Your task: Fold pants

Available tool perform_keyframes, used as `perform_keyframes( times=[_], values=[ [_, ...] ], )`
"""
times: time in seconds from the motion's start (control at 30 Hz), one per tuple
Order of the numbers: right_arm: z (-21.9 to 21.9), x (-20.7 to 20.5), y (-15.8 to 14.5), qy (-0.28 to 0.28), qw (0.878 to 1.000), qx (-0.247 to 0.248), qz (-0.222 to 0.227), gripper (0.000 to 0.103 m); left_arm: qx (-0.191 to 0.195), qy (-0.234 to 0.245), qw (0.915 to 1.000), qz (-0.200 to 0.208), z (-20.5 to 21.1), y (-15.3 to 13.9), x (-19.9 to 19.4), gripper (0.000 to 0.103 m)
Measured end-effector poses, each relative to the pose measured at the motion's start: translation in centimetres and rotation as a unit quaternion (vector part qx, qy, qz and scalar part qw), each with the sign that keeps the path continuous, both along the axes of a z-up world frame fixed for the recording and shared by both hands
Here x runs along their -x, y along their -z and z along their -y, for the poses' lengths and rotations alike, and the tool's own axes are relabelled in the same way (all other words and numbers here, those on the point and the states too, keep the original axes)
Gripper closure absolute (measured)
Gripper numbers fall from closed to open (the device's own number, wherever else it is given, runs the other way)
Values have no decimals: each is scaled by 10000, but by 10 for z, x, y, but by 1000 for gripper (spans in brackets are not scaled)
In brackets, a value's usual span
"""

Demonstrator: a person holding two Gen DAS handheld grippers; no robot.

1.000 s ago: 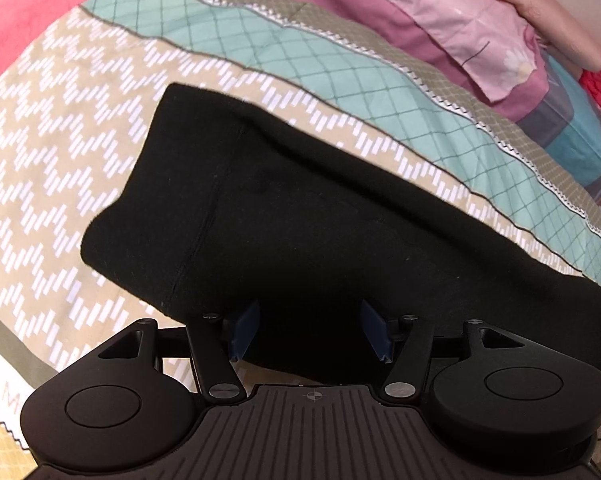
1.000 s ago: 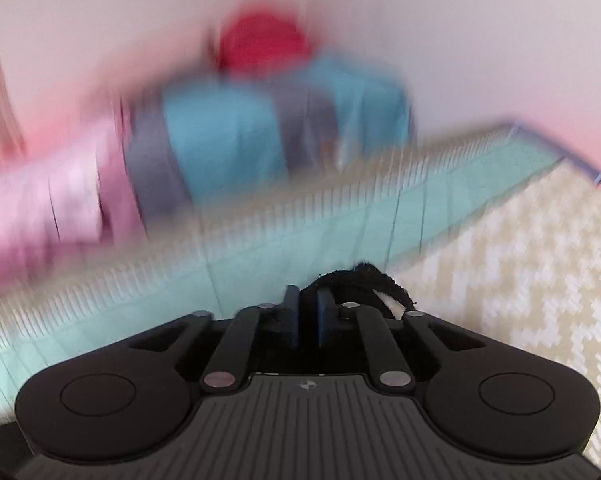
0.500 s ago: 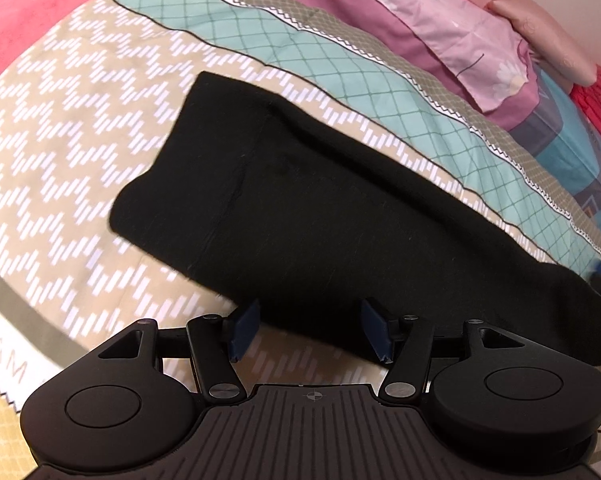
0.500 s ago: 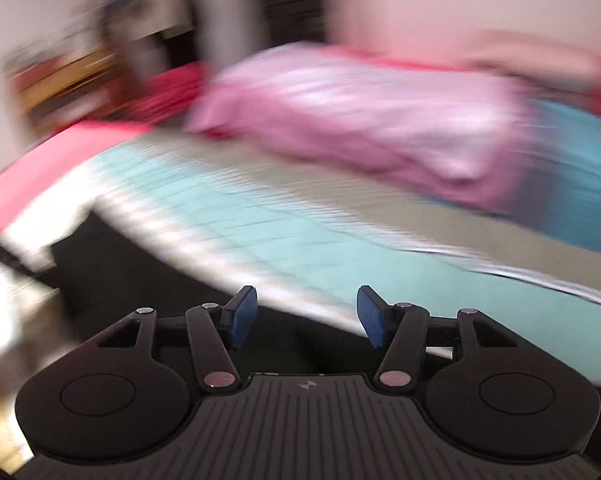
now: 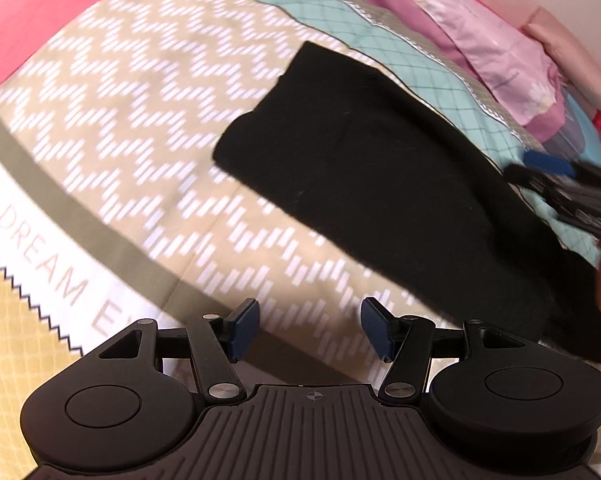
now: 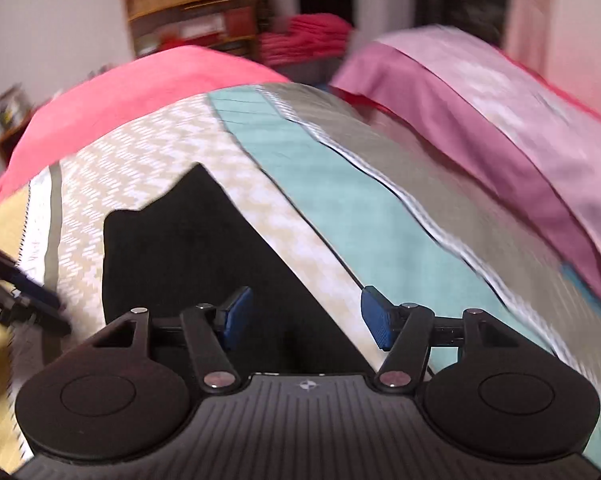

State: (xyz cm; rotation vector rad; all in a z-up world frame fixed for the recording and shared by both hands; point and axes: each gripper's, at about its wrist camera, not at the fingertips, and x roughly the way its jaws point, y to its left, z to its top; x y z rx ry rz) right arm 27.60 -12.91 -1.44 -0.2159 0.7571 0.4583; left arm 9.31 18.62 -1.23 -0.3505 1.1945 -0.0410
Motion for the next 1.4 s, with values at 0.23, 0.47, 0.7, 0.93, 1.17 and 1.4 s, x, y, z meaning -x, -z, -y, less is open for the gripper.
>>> perform_keyframes(
  times=[0.23, 0.47, 0.7, 0.93, 1.17, 1.4],
  values=[
    [-91, -49, 38, -501, 9979, 340, 249, 56, -100, -143, 9998, 119, -14, -9, 16, 0],
    [-83, 15, -14, -1393, 9847, -480, 929, 96, 49, -338, 9991, 238, -33, -9, 31, 0],
    [-99, -18, 27, -1141, 9930, 33, 307, 96, 3, -126, 9993, 365, -24, -16, 24, 0],
    [-112, -42, 49, -1295, 9901, 503, 175, 88, -215, 69, 9980, 599, -17, -23, -3, 0],
    [7, -9, -21, 601, 9962, -307, 553, 72, -290, 621, 9931, 950, 7, -27, -61, 0],
    [106, 89, 0, 1811, 9834, 79, -77, 68, -542, 877, 9928, 613, 26, 11, -101, 0]
  ],
)
